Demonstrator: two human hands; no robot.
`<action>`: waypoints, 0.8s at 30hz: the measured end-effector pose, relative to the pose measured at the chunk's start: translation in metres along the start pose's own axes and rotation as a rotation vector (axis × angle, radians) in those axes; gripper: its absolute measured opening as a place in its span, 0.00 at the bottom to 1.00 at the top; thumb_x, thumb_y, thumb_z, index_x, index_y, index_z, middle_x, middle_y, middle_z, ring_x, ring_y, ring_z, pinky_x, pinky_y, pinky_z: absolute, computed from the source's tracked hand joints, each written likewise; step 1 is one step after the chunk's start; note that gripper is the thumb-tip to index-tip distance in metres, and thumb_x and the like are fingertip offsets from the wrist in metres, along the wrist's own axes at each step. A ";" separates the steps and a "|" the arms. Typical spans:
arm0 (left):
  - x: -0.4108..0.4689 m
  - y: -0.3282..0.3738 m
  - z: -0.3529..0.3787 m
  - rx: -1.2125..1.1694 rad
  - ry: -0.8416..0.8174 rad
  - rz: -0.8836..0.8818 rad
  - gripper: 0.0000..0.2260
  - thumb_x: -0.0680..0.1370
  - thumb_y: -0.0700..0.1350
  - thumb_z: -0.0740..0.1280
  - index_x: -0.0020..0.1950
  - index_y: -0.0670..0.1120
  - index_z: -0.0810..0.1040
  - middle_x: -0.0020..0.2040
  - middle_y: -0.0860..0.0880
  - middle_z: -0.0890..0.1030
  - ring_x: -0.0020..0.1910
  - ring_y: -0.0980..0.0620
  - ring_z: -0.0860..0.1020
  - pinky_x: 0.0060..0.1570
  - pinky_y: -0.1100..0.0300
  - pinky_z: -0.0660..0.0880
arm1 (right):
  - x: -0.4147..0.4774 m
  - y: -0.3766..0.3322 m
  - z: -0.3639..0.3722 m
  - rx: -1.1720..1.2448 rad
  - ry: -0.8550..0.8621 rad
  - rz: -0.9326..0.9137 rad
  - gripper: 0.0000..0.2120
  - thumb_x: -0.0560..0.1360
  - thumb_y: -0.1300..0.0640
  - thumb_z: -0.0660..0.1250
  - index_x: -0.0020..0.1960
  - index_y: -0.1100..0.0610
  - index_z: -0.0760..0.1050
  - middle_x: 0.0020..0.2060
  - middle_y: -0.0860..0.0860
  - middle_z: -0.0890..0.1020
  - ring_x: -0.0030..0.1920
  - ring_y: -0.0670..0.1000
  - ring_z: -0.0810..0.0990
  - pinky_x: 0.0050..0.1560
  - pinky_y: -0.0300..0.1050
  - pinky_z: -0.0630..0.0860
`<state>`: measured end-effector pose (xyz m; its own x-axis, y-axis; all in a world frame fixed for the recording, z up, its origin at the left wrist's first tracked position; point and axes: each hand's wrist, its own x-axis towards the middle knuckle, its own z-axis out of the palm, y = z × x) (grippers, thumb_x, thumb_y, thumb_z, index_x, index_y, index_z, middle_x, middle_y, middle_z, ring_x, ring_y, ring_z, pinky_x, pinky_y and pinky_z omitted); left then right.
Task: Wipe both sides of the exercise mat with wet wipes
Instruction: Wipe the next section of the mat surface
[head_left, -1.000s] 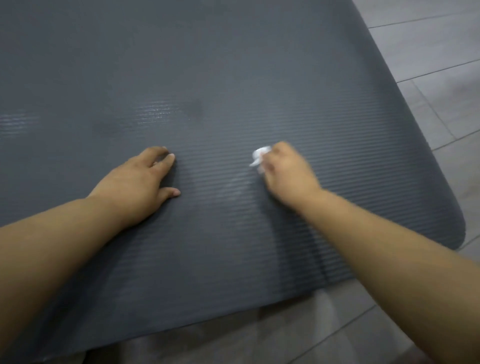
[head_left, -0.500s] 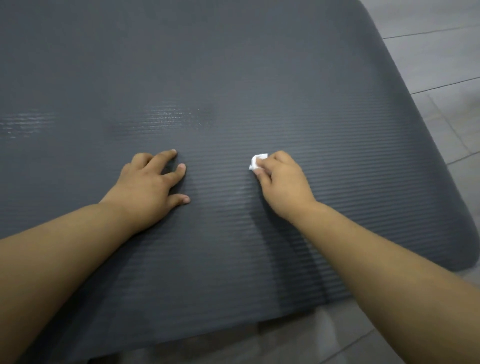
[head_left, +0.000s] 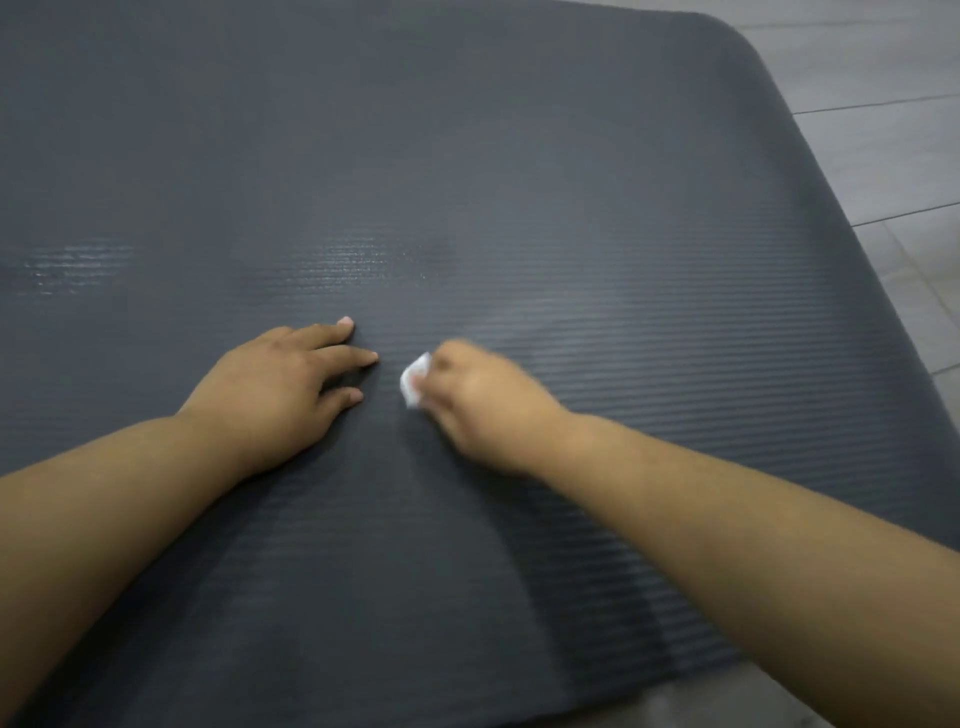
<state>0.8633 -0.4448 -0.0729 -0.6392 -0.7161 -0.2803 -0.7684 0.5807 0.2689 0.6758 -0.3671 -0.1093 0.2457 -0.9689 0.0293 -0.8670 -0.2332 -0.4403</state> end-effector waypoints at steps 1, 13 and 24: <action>0.000 -0.005 -0.001 -0.012 0.003 -0.005 0.22 0.78 0.55 0.62 0.71 0.58 0.66 0.75 0.59 0.59 0.72 0.54 0.61 0.67 0.60 0.60 | -0.006 0.002 0.000 -0.018 -0.021 -0.117 0.06 0.72 0.63 0.64 0.46 0.59 0.79 0.41 0.56 0.78 0.40 0.55 0.76 0.37 0.43 0.71; 0.001 -0.028 0.001 -0.039 -0.012 -0.143 0.36 0.70 0.68 0.59 0.75 0.56 0.58 0.77 0.54 0.52 0.76 0.50 0.50 0.73 0.57 0.49 | 0.033 0.002 0.003 -0.054 0.119 0.060 0.05 0.72 0.64 0.66 0.46 0.59 0.80 0.41 0.57 0.80 0.42 0.58 0.78 0.39 0.45 0.71; -0.006 -0.049 -0.003 -0.041 0.038 -0.261 0.35 0.69 0.67 0.62 0.74 0.57 0.62 0.77 0.54 0.56 0.75 0.48 0.53 0.73 0.55 0.51 | 0.076 0.062 -0.027 -0.177 0.292 0.660 0.13 0.75 0.64 0.60 0.54 0.56 0.80 0.52 0.60 0.78 0.52 0.59 0.77 0.51 0.43 0.70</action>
<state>0.9051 -0.4706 -0.0814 -0.4176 -0.8541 -0.3101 -0.9047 0.3589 0.2297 0.6292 -0.4578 -0.1096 -0.4544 -0.8890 0.0572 -0.8574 0.4190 -0.2990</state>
